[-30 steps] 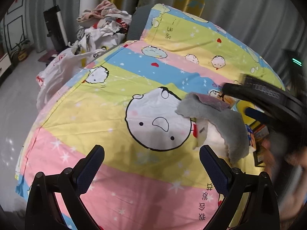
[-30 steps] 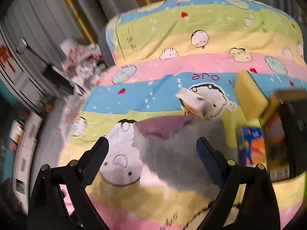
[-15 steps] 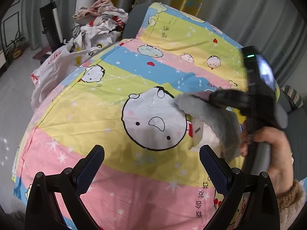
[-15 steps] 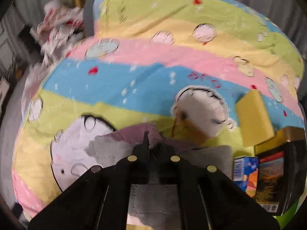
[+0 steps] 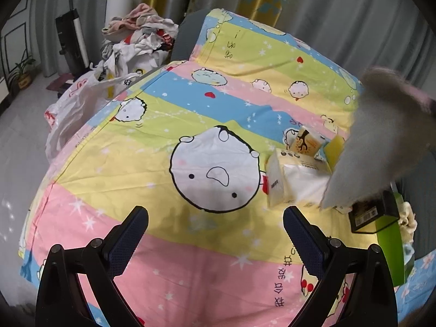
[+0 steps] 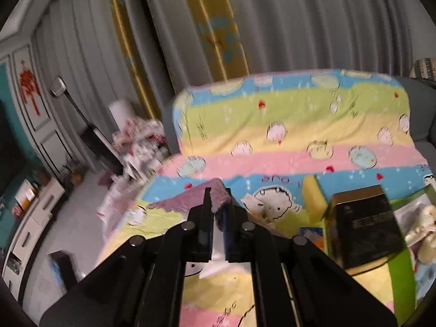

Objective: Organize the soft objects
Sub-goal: 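Grasp the mauve knitted cloth with the right gripper and lift, then carry the mauve cloth with the right gripper toward the box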

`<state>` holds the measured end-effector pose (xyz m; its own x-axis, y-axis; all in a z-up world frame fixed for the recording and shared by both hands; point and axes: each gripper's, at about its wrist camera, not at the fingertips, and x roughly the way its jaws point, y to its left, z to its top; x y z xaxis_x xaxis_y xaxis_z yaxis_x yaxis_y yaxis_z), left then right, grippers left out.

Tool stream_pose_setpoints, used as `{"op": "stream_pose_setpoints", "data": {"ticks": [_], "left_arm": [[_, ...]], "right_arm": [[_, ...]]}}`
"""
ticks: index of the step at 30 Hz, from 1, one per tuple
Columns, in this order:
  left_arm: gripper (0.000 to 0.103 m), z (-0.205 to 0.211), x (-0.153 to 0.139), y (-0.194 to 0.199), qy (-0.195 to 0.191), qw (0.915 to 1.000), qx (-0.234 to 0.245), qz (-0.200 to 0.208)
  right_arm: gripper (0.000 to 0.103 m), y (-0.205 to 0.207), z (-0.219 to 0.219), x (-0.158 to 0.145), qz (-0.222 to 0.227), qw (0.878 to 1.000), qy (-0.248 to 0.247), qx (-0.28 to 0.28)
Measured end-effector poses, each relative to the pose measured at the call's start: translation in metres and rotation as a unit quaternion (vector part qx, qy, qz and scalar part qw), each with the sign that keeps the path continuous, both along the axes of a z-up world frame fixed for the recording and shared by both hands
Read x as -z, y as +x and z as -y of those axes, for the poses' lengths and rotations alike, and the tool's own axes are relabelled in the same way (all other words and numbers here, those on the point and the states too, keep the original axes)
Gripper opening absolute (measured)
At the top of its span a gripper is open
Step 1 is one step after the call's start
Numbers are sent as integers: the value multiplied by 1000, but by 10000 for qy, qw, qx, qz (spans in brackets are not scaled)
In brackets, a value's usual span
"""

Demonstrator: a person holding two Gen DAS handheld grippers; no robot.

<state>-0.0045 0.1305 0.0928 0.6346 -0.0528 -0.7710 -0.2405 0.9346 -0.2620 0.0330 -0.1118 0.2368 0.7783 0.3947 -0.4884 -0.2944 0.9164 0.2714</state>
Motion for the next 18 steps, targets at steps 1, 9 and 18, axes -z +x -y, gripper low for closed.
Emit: {"op": "stream_pose_setpoints", "data": {"ticks": [1,9,18], "left_arm": [[99,1,0,-1,8,10000,24,-10],[99,10,-1,-7,-13,9999,143,5],[99,27,7,-7,-459,9968,659,-25]], "right_arm": [[5,-13,7,-5,150,9998,71,55],[6,-62,29,24,44,9992,372,-108],[8,-41,22,164,-2060,9756,356,-671]]}}
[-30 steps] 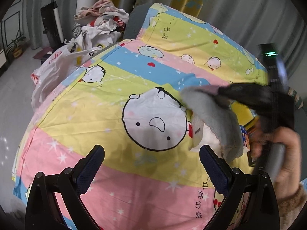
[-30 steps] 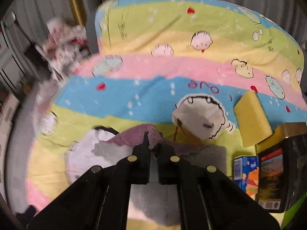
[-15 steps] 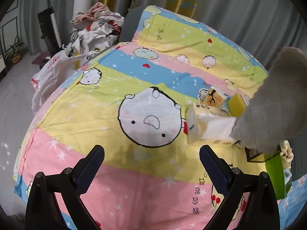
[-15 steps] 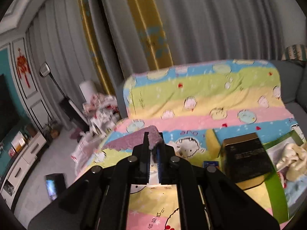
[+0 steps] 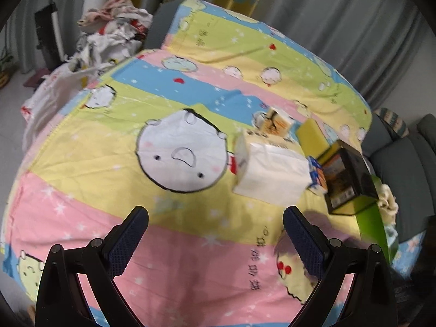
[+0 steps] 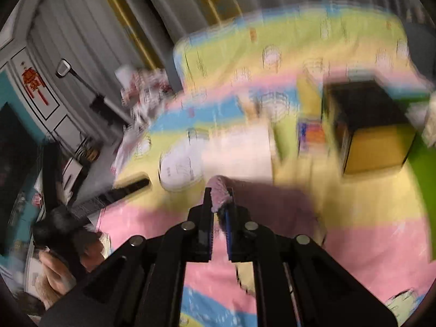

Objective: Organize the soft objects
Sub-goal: 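Carry the mauve cloth with the right gripper toward the box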

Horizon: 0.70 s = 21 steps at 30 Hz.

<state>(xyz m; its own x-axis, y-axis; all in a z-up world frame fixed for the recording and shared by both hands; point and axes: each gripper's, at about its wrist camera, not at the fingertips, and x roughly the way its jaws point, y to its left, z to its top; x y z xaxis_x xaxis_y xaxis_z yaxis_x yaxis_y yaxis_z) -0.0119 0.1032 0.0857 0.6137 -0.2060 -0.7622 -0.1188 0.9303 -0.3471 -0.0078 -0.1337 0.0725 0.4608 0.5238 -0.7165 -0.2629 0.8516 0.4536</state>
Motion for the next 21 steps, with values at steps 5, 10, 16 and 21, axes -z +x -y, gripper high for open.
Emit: {"op": "stream_pose_setpoints", "data": {"ticks": [5,10,16,21], "left_arm": [[99,29,14,6,-39,9989,389,-249],[99,57,19,6,-408,9959,803,-88],[99,86,22,5,-700,9901,1216,7],[86,115,41,8,-695,9828,1674,-366]], "right_arm": [[12,10,12,37,-744,9951,-564,331],[67,1,35,17,-492,9976,-75,487],[81,-1,70,6,-202,9889,464,1397],[82,19,71,41,-861,9828,846,1397]]}}
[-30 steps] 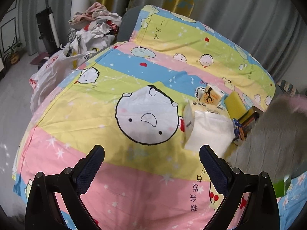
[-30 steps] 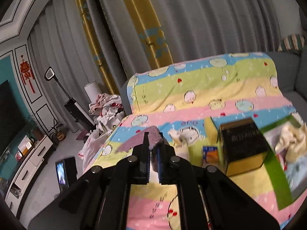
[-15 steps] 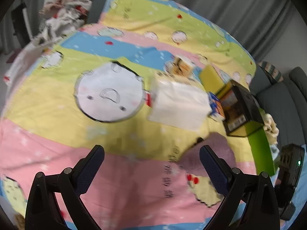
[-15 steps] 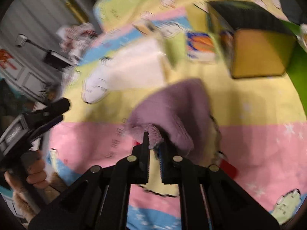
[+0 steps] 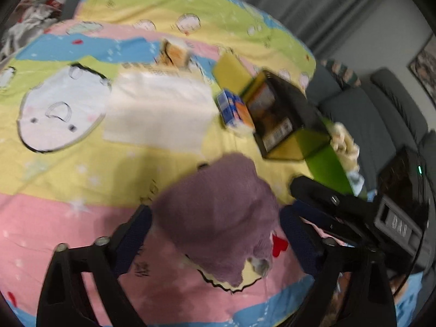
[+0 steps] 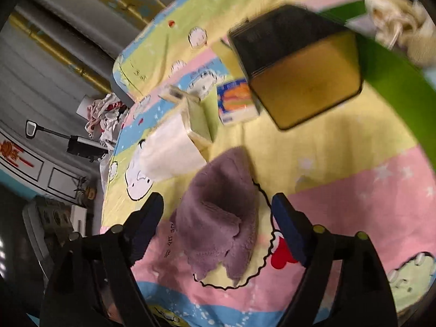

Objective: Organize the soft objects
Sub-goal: 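Carry the mauve cloth with the right gripper toward the box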

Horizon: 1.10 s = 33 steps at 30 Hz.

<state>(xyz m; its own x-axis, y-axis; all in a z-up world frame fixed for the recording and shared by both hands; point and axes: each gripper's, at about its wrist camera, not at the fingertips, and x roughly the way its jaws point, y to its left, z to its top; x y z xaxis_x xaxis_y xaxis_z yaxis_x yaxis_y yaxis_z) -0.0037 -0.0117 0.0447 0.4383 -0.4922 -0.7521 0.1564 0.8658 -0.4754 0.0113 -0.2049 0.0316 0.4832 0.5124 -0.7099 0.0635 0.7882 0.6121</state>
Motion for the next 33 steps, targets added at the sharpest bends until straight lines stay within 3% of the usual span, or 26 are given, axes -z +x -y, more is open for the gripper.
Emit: {"op": "stream_pose_setpoints", "data": {"ticks": [3,5,7,9,11,12,18,27,33], "left_arm": [[78,8,13,4,6,9996,64,-279],[74,11,20,7,38,9992,39,-397],[70,15,25,9,43,9990,17,-451],[67,19,26,9,130,9990,44,-419],[61,20,25,9,112,9990,64,-426],[55,21,25,9,-43,9988,114,-477],[47,27,12,3,-236,9989,280,-302],[47,36,-39,-27,-245,9946,632,786],[47,49,-56,-39,-118,9880,819,1305]], "right_arm": [[79,7,-3,16,-275,9995,157,-22],[68,9,-8,26,-437,9987,259,-40],[63,10,-12,32,-552,9969,530,-169],[57,10,-16,32,-480,9981,367,-157],[39,11,-15,33,-484,9969,582,-211],[36,11,-15,37,-578,9945,828,-294],[36,3,-12,27,-359,9932,1038,-386],[38,-27,-4,-22,644,9882,1267,-565],[38,-36,3,-40,977,9870,1159,-539]]}}
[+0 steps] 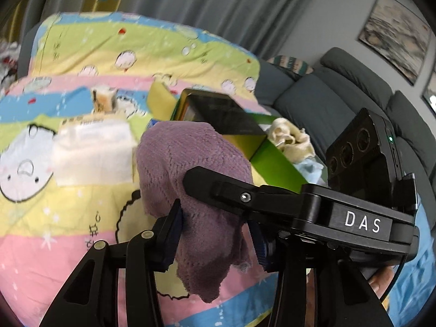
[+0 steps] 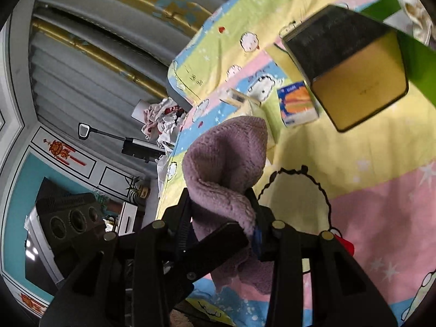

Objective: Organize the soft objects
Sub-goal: 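Carry the mauve cloth with the right gripper toward the box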

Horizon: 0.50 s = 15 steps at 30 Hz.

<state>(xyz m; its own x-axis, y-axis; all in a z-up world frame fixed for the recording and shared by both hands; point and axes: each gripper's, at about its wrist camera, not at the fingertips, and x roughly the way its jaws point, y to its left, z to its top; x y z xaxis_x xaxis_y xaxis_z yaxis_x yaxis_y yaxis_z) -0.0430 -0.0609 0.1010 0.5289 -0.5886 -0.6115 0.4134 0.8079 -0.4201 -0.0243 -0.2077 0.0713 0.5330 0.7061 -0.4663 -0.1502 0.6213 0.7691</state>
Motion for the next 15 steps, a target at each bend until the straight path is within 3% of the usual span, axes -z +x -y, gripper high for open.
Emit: {"op": "stream_pose_setpoints", "data": {"ticks": [15], "left_arm": [[47,3,-9,-8,41,9992,106,388]], "right_arm": [[38,-6,-6,-13,251,9994,-216,88]]}}
